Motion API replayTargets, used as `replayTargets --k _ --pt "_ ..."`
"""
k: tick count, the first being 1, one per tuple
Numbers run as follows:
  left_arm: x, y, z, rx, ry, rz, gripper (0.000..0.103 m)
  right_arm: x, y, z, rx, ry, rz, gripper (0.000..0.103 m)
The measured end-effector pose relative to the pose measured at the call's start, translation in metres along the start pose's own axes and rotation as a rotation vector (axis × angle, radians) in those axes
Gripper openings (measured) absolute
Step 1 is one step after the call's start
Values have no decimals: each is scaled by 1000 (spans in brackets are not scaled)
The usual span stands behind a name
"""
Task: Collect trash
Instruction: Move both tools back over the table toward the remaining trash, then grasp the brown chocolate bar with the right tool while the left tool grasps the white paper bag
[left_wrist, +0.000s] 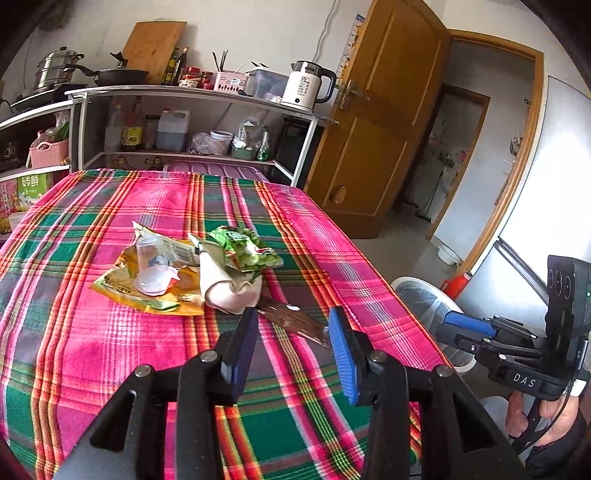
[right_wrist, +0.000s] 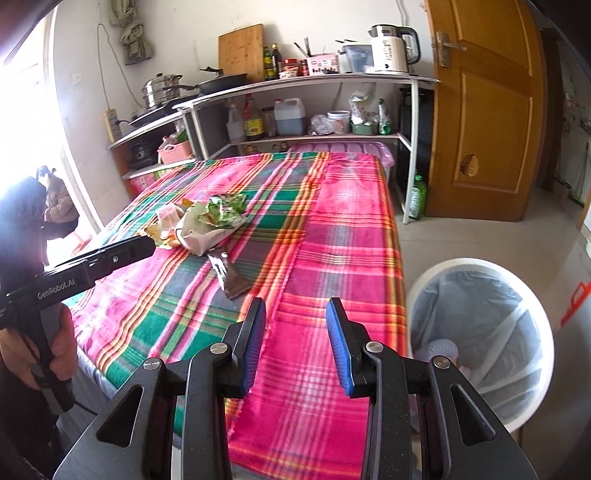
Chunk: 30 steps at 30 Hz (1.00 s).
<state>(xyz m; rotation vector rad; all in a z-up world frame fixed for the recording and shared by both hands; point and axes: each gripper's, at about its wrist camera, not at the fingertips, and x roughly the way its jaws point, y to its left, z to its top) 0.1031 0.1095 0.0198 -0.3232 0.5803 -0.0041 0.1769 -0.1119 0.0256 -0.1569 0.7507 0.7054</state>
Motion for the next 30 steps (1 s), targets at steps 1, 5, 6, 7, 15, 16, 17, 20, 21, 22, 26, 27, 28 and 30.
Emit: replayTargets --k 1,5,6,7,15,16,17,20,21,22,26,27,28,30 --pt "0 4 1 -6 -3 8 43 4 3 1 -6 4 5 37" --pt "0 17 3 -26 -12 33 46 20 16 7 -35 21 32 40" --pt "0 21 4 -32 -13 38 46 25 20 9 -46 25 39 40" --pt "0 24 4 -37 -13 43 47 30 24 10 -57 30 45 40" --pt "7 43 9 -62 -8 59 48 75 48 21 -121 86 73 40" --pt "7 46 10 -65 -9 59 48 80 51 23 -128 93 75 40" --pt "7 47 10 -69 -9 59 48 83 52 23 -133 97 77 40" --pt "9 53 12 -76 -6 57 48 98 58 28 -153 115 92 40" --pt "10 54 12 -77 -4 56 48 103 60 29 -159 123 92 40" --pt "12 56 12 -78 0 54 49 108 61 29 -162 131 92 40" --pt "23 57 16 -75 18 52 49 123 62 31 -162 171 95 40" --pt "26 57 18 -74 22 52 49 124 61 31 -163 171 95 39" --pt "29 57 19 -74 27 51 50 124 61 31 -163 173 97 36" --pt "36 56 23 -76 37 43 50 123 60 31 -166 172 81 28"
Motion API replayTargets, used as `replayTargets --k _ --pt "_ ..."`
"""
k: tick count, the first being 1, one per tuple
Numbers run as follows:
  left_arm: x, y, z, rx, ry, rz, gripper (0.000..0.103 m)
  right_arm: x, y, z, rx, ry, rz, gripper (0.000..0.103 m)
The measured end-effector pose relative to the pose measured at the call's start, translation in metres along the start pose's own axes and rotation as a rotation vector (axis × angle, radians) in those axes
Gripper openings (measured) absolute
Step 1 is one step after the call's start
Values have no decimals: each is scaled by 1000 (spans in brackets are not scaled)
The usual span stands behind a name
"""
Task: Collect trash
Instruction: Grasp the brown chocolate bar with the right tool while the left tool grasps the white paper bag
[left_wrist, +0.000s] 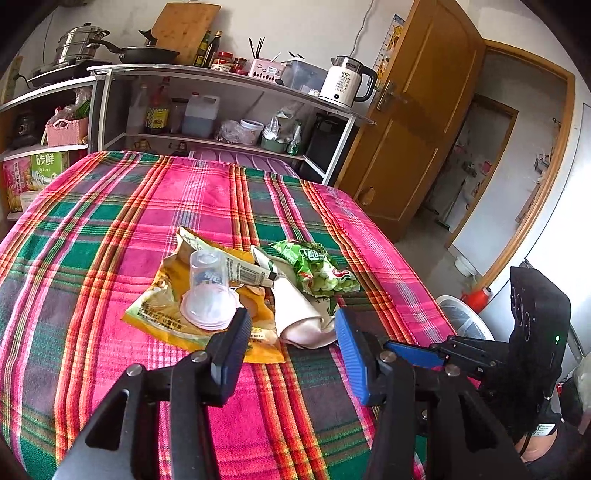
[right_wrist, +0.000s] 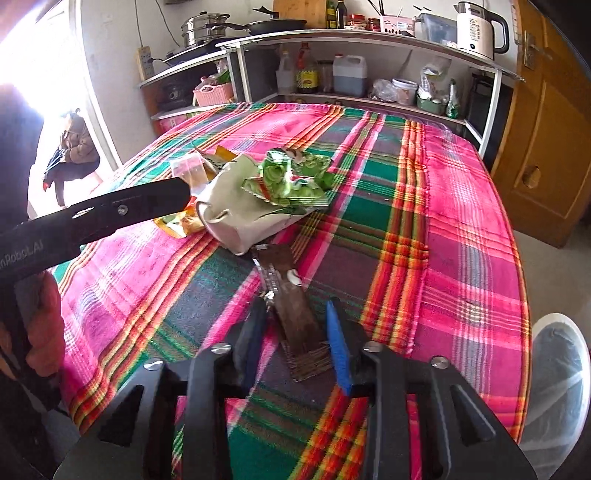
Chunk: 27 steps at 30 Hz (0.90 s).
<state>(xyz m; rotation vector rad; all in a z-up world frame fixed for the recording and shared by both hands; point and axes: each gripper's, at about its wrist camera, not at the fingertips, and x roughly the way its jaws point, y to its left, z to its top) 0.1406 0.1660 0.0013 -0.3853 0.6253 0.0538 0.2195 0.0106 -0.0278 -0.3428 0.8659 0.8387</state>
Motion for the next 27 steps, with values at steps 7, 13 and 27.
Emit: replayTargets --k 7,13,27 --pt "23 -5 9 -27 41 -22 50 -11 -6 -8 17 -6 -7 24" --pt "40 -1 10 -73 86 -13 50 -18 -12 -15 39 -11 -10 24" --pt "29 -13 1 -52 90 -12 34 -34 -20 -28 84 -26 -23 23"
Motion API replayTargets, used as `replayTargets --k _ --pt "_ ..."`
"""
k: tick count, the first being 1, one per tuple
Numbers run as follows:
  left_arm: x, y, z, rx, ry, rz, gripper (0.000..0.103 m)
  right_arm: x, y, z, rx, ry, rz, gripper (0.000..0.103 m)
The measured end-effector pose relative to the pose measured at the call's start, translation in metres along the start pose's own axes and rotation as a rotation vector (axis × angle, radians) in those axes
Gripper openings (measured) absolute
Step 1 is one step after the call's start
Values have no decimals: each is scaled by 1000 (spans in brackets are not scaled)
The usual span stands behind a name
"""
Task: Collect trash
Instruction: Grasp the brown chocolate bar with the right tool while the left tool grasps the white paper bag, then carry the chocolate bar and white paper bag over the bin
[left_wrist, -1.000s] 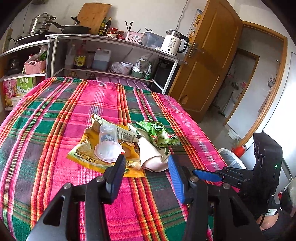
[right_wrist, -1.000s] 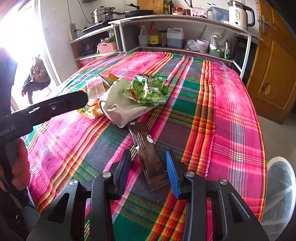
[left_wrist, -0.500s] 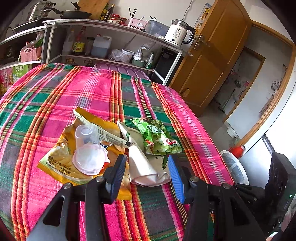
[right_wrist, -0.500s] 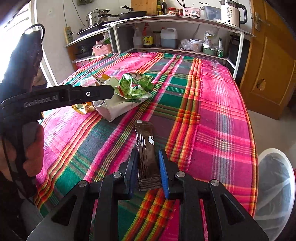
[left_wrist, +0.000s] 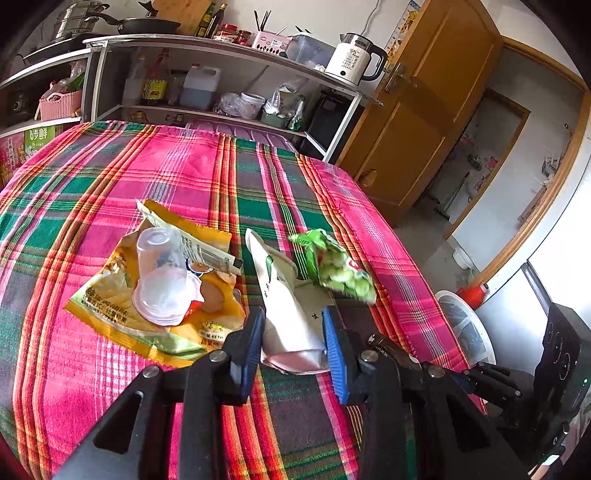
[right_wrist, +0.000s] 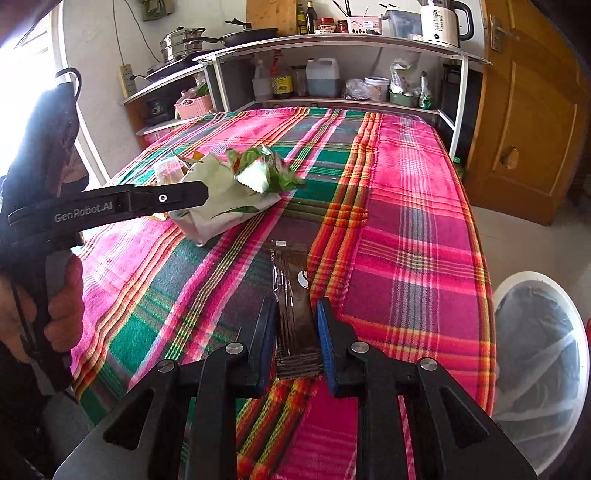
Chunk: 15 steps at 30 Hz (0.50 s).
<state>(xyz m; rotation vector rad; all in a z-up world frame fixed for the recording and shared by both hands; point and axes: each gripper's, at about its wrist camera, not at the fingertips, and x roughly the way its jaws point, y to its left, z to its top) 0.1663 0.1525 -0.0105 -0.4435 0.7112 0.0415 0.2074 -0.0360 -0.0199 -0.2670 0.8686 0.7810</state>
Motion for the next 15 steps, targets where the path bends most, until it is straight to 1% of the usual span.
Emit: replayTargets --k 7,15 --pt "-27 -8 -11 28 -37 0 34 -15 -2 -6 22 -18 -3 22" --pt "-53 -8 -26 17 -62 -13 34 -40 -7 -17 50 -53 -17 22"
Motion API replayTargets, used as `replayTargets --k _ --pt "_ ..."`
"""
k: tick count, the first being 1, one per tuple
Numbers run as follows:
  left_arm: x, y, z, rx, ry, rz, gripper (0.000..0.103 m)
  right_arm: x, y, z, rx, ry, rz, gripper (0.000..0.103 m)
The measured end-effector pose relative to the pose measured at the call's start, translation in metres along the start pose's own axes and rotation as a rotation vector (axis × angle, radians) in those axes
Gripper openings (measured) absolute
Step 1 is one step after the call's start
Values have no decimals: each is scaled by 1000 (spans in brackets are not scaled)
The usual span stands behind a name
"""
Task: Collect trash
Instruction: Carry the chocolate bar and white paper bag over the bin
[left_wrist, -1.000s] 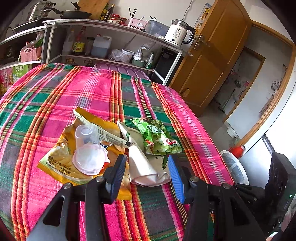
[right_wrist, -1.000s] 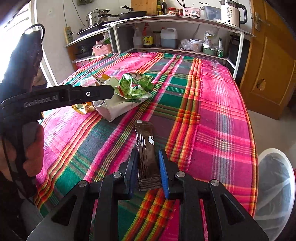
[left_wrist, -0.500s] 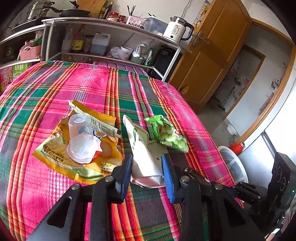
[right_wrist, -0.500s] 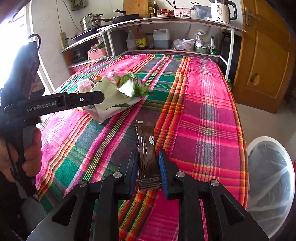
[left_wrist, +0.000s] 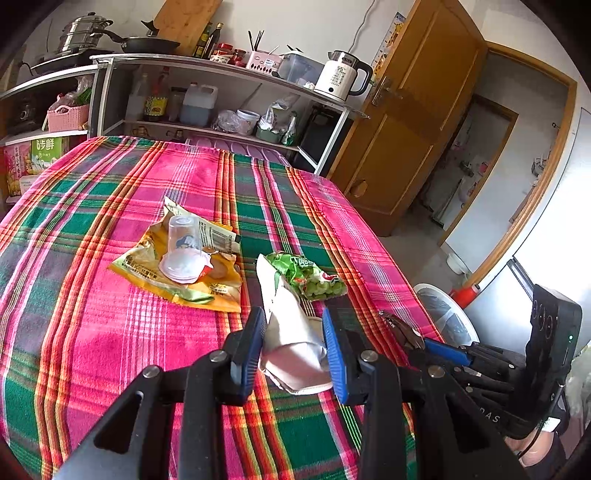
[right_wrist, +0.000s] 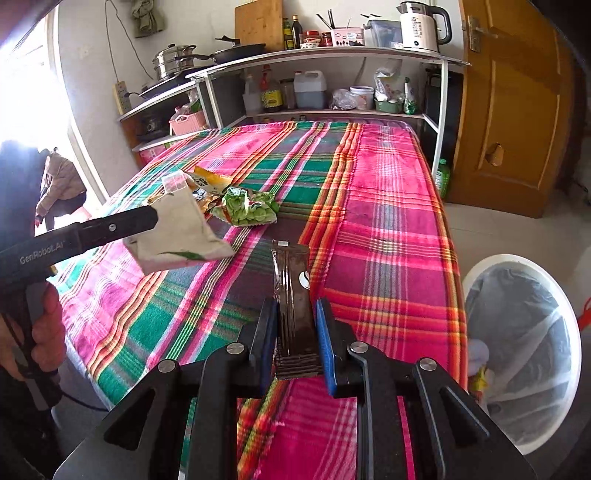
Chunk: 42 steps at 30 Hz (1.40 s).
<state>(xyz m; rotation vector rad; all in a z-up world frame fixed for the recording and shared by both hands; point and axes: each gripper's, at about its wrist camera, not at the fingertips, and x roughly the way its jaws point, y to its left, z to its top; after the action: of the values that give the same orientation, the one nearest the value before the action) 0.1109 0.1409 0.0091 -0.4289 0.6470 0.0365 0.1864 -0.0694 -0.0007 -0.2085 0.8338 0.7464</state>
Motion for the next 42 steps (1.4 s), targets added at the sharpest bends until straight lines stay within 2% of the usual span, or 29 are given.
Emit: replayTargets --k 7,23,42 --pt "-18 -9 -8 7 -18 -25 34 -22 -7 -9 24 -26 -13 22" --pt "-27 -41 -11 69 -26 -81 34 -52 -16 -22 57 -69 -35 22" --pt "2 -99 4 178 -8 -181 34 -79 -58 -30 141 -111 -119 22"
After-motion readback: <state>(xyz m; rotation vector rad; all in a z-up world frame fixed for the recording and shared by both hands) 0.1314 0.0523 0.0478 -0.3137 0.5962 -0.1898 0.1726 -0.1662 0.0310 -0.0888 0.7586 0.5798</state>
